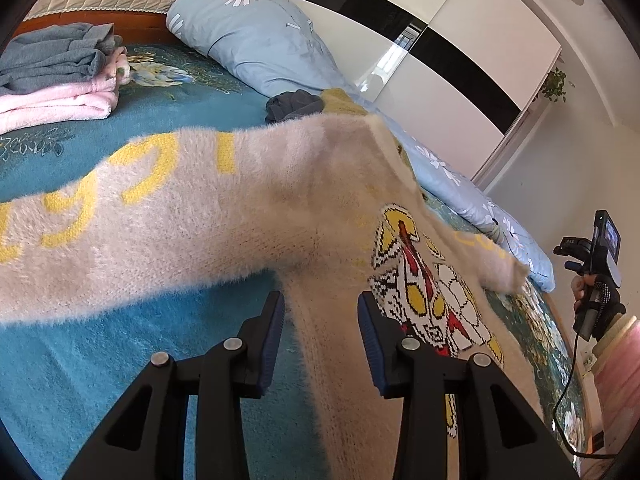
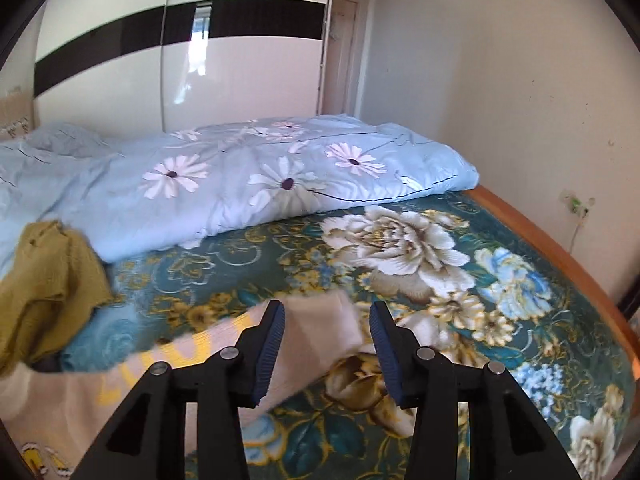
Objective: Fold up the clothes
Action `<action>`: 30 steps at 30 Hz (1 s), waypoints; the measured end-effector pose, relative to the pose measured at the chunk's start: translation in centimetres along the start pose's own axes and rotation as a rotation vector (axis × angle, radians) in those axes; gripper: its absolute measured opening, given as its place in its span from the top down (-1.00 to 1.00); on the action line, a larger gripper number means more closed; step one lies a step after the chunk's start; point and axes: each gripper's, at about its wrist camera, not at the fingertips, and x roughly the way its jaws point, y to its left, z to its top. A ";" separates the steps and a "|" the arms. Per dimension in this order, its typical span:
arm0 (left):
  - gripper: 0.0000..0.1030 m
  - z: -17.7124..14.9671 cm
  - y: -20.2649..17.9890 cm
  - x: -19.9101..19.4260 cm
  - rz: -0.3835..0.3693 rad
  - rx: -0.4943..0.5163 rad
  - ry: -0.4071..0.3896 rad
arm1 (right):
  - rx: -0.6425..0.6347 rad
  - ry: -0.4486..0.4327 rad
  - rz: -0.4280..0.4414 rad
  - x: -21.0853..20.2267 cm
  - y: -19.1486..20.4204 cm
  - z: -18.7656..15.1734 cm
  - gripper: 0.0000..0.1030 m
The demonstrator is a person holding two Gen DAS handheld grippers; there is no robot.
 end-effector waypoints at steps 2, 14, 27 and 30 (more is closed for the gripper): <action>0.25 0.0 0.1 -0.1 0.001 0.000 -0.001 | -0.030 0.001 0.090 -1.2 0.7 -1.3 0.03; -0.09 -0.9 1.3 0.0 0.064 -0.099 0.119 | -0.005 0.490 0.749 -2.0 3.6 -17.1 -0.11; 0.63 -2.0 -0.1 -0.2 -0.021 -0.127 0.218 | -0.004 0.521 0.710 -3.4 3.6 -20.0 0.59; 0.71 -1.9 -0.1 -0.7 -0.015 -0.131 0.202 | 0.003 0.523 0.719 -4.2 3.2 -20.2 0.74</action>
